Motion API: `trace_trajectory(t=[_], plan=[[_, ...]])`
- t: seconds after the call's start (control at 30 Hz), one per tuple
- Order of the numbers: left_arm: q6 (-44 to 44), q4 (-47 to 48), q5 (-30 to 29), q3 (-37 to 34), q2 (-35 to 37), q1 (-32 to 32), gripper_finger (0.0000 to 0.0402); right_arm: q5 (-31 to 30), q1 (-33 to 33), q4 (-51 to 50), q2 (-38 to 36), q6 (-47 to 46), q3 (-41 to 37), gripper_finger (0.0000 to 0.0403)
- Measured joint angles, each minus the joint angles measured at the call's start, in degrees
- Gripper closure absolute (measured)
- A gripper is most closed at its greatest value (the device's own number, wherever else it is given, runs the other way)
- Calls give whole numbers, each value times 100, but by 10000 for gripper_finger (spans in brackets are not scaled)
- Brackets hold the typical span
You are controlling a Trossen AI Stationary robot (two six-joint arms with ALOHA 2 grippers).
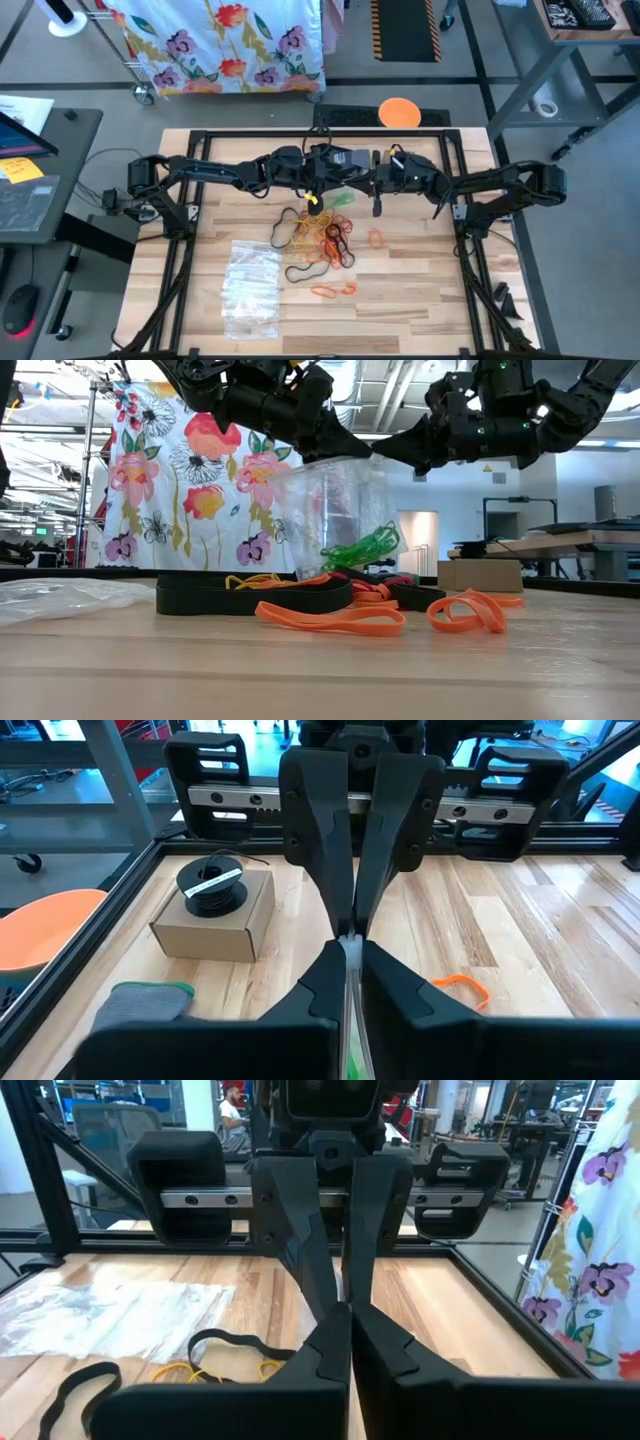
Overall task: Sort rubber bands
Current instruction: Close the transparent zip bag containing the green rubber bands
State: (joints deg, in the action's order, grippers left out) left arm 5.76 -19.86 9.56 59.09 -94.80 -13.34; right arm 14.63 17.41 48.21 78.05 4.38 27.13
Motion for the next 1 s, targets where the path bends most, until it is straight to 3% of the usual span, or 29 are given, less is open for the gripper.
trace_trajectory(t=[1.0], plan=[[-72,407,-326,11,-4,7,391,-406,-9,-348,-1,352,14,403]])
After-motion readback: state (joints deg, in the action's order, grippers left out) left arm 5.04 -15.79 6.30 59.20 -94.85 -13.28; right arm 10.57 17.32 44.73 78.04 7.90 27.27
